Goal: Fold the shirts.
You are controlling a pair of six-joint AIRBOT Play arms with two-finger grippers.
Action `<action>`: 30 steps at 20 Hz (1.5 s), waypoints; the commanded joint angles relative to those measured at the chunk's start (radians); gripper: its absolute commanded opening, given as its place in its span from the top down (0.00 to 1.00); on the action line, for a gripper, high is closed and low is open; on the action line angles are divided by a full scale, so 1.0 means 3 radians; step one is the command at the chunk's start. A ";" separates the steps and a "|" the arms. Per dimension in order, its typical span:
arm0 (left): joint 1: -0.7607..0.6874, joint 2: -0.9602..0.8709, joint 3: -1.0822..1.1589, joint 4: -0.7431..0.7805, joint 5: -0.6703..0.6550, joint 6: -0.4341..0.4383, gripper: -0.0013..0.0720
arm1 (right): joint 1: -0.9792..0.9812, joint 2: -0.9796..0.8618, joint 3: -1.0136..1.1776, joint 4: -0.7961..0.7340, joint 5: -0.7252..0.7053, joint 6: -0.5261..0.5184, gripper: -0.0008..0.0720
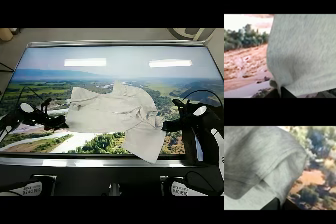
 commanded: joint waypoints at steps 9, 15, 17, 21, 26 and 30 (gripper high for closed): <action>0.0057 0.1812 0.2766 0.0270 0.0665 -0.0163 0.95 | -0.0008 0.1521 0.2945 0.0005 0.0251 -0.0290 0.95; 0.0057 0.2697 0.3396 0.0615 0.1204 -0.0656 0.95 | -0.0008 0.2724 0.3721 -0.0692 -0.0379 0.0132 0.96; 0.0057 0.2730 0.3396 0.0656 0.1136 -0.0652 0.95 | -0.0008 0.2754 0.3721 -0.0821 -0.0088 0.0198 0.96; 0.0057 0.2668 0.3396 0.0841 0.0838 -0.0651 0.95 | -0.0008 0.2665 0.3721 -0.0874 0.0086 0.0188 0.96; 0.0057 0.2258 0.3395 0.1366 0.0287 -0.0547 0.95 | -0.0008 0.2195 0.3721 -0.0799 0.0277 0.0173 0.96; 0.0053 0.1509 0.3192 0.1399 -0.0655 -0.0423 0.95 | 0.0004 0.1183 0.3702 -0.0512 0.1775 0.0099 0.96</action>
